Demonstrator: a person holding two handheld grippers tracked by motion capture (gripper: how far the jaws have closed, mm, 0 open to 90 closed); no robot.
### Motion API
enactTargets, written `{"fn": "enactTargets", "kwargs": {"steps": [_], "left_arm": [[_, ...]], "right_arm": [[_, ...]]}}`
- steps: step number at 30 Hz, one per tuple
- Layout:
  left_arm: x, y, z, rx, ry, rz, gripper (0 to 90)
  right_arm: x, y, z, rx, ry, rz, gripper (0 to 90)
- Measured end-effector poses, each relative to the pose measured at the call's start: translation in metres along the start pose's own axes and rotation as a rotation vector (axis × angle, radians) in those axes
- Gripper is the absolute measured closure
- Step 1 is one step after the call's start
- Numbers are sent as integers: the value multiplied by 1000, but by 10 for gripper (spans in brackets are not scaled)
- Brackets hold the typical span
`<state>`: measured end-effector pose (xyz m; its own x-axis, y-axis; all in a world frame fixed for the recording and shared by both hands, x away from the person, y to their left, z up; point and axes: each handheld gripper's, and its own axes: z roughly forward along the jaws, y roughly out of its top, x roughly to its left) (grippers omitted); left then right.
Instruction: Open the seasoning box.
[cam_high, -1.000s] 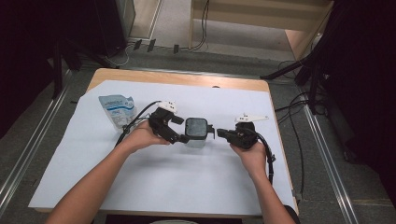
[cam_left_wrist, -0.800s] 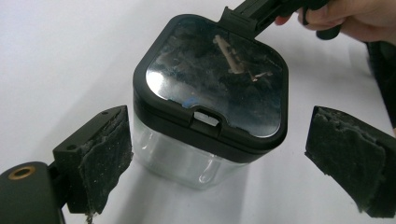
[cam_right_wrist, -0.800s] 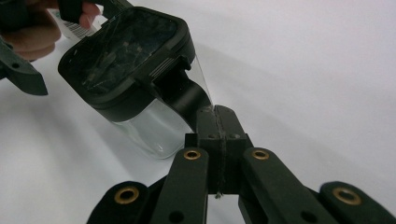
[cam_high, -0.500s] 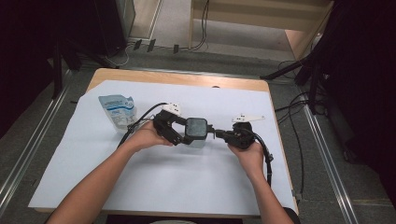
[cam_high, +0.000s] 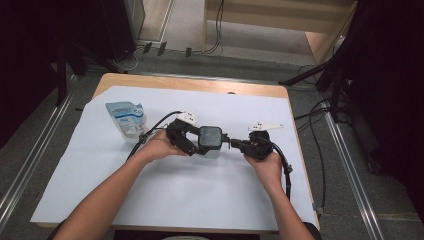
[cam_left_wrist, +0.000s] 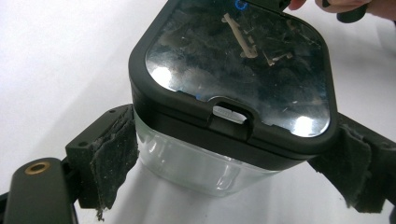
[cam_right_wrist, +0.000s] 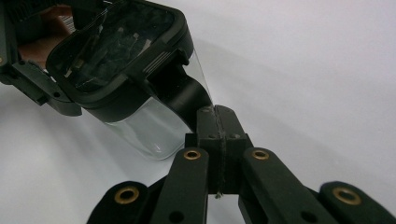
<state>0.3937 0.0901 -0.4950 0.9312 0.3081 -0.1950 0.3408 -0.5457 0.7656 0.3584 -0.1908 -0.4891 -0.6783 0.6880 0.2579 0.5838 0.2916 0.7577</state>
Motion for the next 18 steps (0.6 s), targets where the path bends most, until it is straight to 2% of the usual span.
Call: {"fn": "enactTargets", "kwargs": {"steps": [4,7,18], "left_arm": [[-3,2,-2,-7,18,15,129],[-3,2,-4,-27,8,6,129],[-3,4,-10,-38,6,6,146]], "right_arm": [[0,0,0,-1,0,6,900],[0,0,0,0,-2,6,900],[0,0,0,0,-2,6,900]]}}
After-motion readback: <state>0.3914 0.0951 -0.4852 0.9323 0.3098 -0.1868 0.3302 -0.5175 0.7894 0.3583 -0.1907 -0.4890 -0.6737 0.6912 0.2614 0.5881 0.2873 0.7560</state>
